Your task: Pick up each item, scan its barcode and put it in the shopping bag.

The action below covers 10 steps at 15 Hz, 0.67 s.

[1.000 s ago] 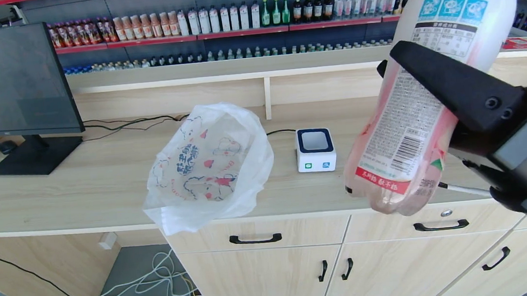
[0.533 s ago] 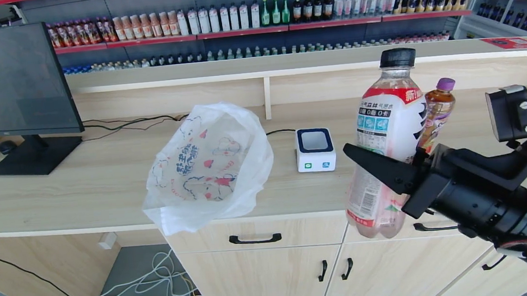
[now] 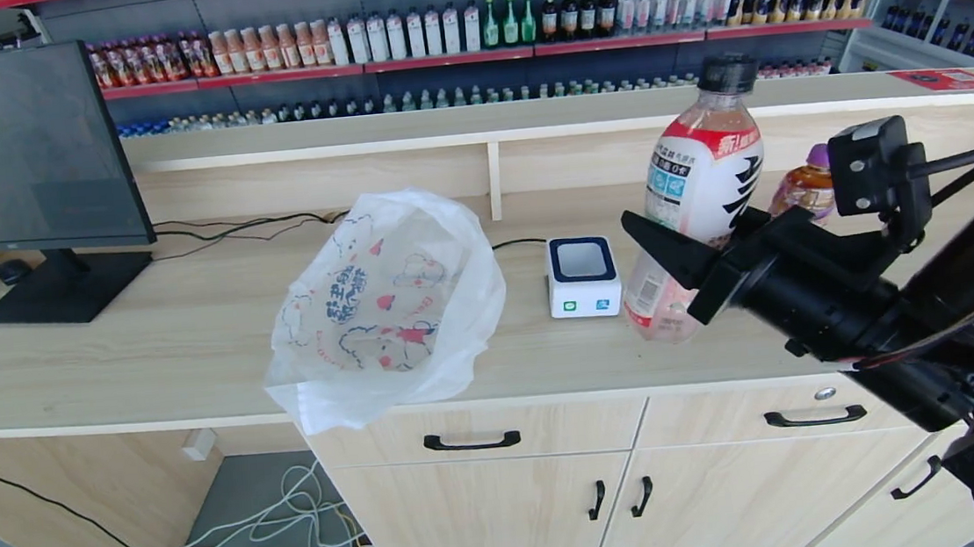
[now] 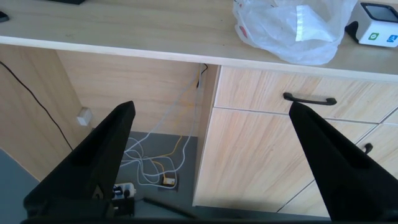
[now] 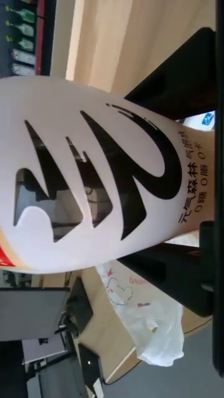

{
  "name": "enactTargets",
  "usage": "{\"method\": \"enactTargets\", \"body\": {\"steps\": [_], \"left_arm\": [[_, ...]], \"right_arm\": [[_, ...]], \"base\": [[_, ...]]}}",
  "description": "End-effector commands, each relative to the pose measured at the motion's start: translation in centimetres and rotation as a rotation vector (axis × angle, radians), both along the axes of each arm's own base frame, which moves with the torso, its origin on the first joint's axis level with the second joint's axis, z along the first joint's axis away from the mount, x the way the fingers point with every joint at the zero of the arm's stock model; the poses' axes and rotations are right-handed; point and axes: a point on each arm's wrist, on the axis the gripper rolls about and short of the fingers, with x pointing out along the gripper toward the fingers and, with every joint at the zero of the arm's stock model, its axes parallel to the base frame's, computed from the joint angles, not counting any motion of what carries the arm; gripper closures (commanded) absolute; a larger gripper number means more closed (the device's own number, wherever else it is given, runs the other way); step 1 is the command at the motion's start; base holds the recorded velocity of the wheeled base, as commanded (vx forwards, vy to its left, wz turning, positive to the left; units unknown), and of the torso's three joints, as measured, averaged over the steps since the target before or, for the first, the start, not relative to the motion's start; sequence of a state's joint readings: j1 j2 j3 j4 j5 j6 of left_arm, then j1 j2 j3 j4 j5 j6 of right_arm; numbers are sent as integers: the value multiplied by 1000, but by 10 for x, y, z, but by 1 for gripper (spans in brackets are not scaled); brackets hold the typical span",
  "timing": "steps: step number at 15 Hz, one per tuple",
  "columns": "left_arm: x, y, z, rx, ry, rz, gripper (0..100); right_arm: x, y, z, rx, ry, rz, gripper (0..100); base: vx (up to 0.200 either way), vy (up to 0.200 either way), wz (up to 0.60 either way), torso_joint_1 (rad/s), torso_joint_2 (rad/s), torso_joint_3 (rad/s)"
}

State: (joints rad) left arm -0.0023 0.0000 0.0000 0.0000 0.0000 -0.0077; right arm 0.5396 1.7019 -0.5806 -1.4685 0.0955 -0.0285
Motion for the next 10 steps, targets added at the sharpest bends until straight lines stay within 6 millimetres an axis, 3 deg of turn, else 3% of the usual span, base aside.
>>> {"method": "enactTargets", "body": {"steps": [1,6,10], "left_arm": [[0,0,0,-2,0,1,0],[0,0,0,-2,0,1,0],[0,0,0,-3,0,1,0]], "right_arm": [[22,17,-19,-76,-76,8,100],[29,20,-14,-122,-147,-24,100],[63,26,-19,-112,-163,-64,100]], "base": [[0,0,0,0,0,0],[0,0,0,0,0,0],[0,0,0,0,0,0]]}}
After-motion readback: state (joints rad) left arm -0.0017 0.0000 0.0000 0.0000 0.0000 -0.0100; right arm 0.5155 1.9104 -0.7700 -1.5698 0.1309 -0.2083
